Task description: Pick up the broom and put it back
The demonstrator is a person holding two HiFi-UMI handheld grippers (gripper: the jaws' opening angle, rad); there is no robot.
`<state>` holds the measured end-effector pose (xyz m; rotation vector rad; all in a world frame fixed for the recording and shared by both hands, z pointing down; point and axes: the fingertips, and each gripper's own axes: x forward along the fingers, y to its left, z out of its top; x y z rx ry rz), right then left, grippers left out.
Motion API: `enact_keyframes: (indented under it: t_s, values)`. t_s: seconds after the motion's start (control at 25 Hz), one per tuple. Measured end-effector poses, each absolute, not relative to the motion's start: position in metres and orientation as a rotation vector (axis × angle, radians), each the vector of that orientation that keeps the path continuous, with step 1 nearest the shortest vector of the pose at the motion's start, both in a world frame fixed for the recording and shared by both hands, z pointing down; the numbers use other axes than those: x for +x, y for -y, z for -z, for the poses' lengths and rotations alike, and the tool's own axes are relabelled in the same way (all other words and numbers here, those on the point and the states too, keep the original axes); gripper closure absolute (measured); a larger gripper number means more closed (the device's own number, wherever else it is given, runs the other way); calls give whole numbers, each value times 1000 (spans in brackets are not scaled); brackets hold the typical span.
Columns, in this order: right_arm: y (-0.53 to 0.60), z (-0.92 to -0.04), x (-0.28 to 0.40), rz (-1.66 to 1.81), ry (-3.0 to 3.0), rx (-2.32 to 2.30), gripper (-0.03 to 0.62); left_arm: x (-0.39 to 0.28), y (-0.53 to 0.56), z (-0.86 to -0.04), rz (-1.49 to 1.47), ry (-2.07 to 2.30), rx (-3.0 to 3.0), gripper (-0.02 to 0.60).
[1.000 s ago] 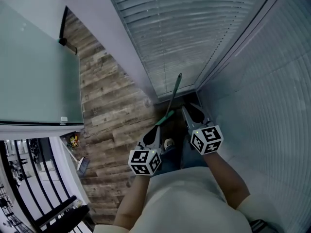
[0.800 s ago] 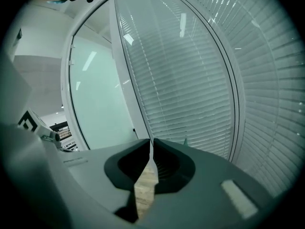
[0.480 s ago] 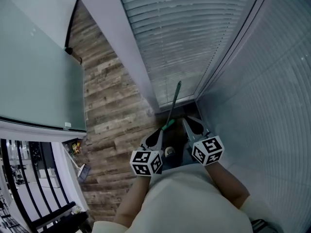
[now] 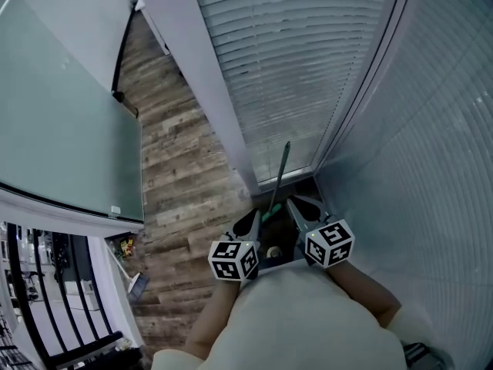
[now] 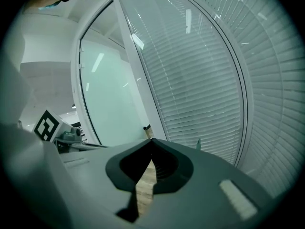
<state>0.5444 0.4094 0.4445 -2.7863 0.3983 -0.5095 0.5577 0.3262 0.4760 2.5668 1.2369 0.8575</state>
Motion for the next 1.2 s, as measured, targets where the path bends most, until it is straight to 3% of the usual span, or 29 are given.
enact_keyframes:
  t_s: [1.2]
  values:
    - [-394, -461, 562, 553, -463, -2827, 588, 578, -325, -484, -841, -1277, 2587, 575]
